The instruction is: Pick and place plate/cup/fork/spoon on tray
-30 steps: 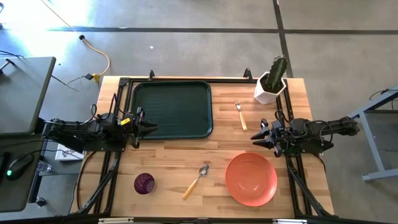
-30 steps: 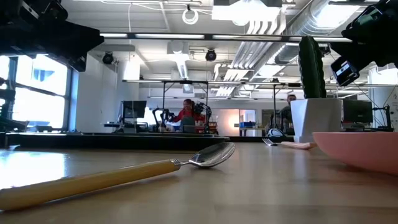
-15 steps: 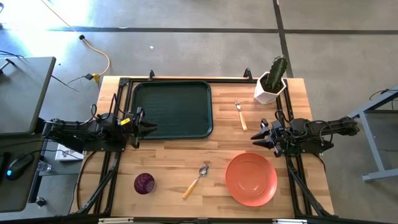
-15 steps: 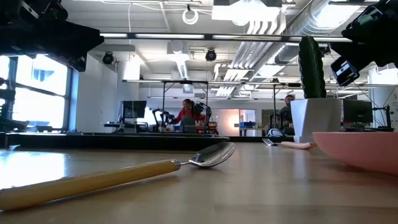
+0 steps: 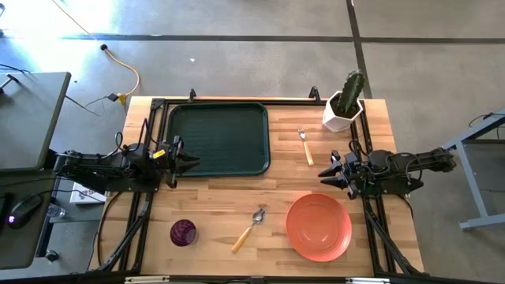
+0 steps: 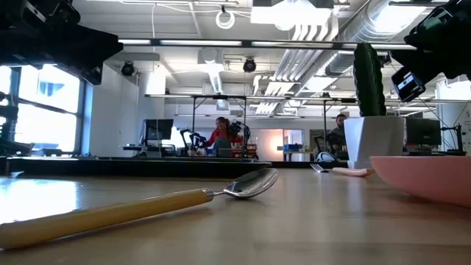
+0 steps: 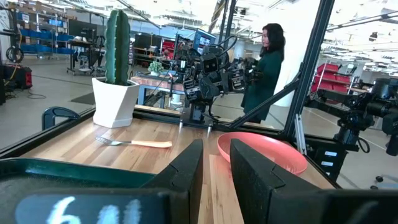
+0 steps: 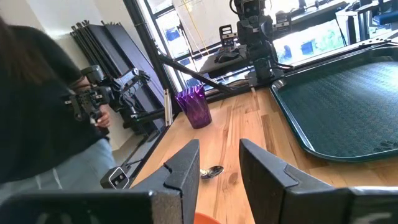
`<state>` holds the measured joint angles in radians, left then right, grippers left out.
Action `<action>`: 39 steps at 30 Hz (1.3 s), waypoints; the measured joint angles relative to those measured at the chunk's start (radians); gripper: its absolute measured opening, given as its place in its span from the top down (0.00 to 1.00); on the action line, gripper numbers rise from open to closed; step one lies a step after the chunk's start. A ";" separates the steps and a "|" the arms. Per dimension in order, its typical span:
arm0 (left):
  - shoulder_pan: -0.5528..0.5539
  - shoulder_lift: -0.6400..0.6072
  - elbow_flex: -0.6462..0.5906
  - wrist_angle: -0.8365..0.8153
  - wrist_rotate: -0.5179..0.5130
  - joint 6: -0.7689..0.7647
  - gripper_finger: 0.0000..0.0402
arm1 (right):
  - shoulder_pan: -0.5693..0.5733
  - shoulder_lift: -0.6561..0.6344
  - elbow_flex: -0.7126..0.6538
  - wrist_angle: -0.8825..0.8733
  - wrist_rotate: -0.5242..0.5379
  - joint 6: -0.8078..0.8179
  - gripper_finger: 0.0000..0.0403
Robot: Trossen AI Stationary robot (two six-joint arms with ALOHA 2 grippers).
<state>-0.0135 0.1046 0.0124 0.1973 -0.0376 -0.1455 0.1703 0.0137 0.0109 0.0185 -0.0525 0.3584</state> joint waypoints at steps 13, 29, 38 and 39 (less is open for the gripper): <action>0.000 0.000 0.000 0.003 -0.083 -0.154 0.82 | 0.000 0.000 0.000 0.000 0.000 0.000 0.74; 0.000 0.000 0.000 0.072 -0.228 -0.370 0.82 | 0.000 0.000 0.000 0.018 0.012 0.132 0.74; 0.000 0.000 0.000 0.174 -0.231 -0.402 0.82 | 0.000 0.000 0.000 0.120 0.243 0.308 0.74; 0.000 -0.001 0.000 0.174 -0.231 -0.402 0.82 | 0.000 0.000 0.000 0.147 0.261 0.314 0.74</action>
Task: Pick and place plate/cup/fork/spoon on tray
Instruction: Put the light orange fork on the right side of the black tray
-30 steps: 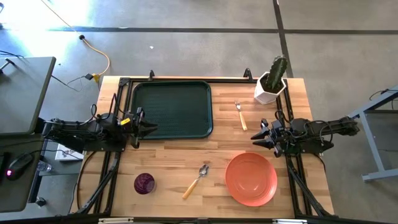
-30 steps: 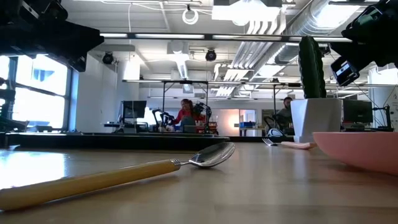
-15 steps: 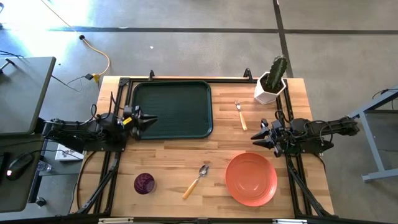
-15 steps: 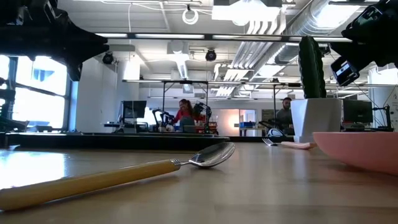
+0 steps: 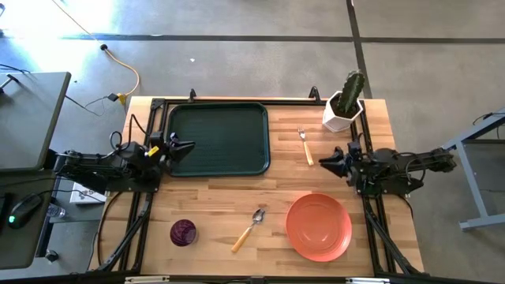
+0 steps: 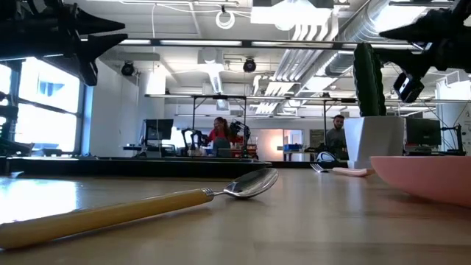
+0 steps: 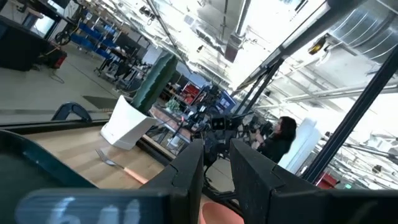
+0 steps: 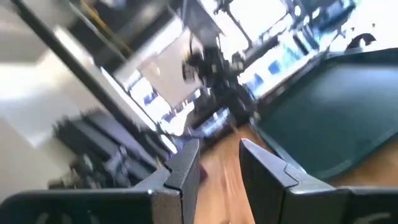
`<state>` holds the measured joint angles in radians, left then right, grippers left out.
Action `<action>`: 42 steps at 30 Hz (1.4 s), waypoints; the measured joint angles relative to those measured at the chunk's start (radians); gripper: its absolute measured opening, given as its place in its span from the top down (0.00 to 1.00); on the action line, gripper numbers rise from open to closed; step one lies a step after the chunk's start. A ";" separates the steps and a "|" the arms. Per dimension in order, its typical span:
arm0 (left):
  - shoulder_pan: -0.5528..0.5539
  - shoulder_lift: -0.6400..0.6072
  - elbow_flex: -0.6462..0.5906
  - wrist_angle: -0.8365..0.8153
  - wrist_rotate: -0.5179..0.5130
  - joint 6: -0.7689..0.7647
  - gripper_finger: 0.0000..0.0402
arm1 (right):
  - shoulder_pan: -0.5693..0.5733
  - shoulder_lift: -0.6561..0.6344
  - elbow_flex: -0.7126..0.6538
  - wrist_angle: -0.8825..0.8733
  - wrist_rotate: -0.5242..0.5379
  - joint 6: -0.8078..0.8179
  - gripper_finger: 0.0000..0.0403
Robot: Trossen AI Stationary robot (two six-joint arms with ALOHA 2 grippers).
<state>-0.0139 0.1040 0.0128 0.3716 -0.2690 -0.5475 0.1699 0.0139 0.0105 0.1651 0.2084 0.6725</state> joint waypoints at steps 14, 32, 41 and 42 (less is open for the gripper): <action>0.000 0.000 0.000 -0.008 -0.004 0.037 0.82 | 0.000 0.009 0.154 0.241 0.174 -0.289 0.74; 0.000 0.000 0.000 -0.063 -0.003 0.087 0.82 | 0.000 0.530 0.864 -1.027 0.427 0.218 0.74; 0.000 0.000 0.000 -0.095 -0.003 0.087 0.82 | -0.010 0.764 0.945 -1.213 0.322 0.410 0.74; 0.000 0.000 0.000 -0.099 -0.003 0.087 0.82 | -0.018 0.781 0.944 -1.214 0.299 0.424 0.74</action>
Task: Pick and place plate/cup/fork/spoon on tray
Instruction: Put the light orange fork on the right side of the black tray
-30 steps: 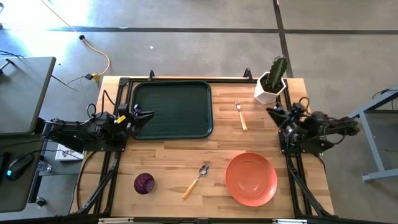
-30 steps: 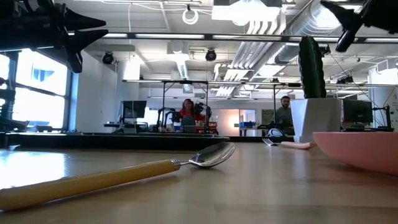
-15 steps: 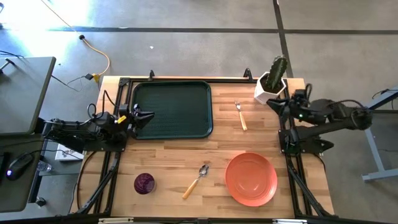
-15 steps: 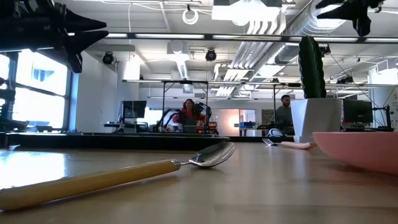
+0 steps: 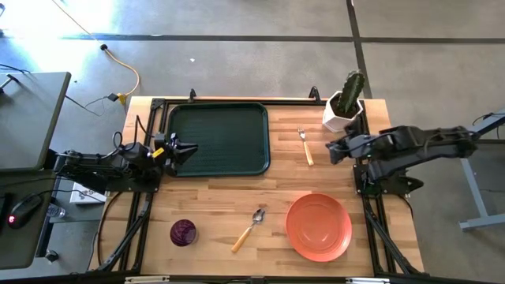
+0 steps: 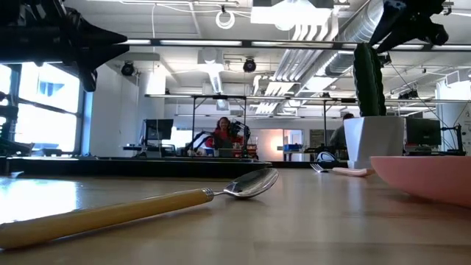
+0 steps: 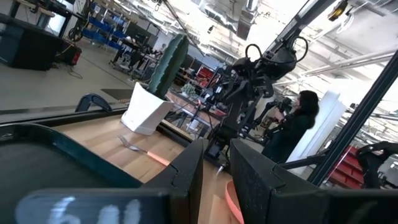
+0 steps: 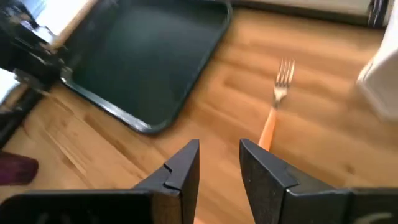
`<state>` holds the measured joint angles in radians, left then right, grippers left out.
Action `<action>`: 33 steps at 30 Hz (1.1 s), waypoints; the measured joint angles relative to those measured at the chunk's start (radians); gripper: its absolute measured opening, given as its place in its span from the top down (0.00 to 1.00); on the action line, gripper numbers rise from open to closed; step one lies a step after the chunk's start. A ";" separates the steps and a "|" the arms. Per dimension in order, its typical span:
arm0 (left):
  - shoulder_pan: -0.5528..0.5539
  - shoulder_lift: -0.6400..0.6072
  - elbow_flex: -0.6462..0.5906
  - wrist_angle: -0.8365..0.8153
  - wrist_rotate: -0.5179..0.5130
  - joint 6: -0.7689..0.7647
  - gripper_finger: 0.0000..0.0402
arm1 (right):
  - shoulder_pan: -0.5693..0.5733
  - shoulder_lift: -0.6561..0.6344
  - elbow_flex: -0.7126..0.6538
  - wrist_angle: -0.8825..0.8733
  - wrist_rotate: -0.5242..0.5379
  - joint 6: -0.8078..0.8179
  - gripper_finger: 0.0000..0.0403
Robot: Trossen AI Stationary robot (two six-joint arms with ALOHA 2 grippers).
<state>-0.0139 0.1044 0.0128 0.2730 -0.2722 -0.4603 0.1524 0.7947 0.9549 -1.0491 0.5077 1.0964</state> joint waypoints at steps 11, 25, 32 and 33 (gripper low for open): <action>0.000 0.000 0.000 -0.026 0.000 0.000 0.82 | -0.134 0.153 -0.004 -0.001 -0.187 0.030 0.74; 0.000 0.000 0.000 -0.039 0.000 0.000 0.82 | -0.297 0.358 -0.004 0.012 -0.375 -0.111 0.63; 0.000 0.000 0.000 -0.042 0.028 0.000 0.82 | -0.391 0.458 -0.004 0.068 -0.399 -0.206 0.51; 0.000 0.000 0.000 -0.043 0.030 0.000 0.82 | -0.406 0.474 -0.004 0.071 -0.407 -0.215 0.50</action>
<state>-0.0135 0.1043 0.0128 0.2299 -0.2417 -0.4599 -0.2532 1.2686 0.9504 -0.9784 0.1006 0.8817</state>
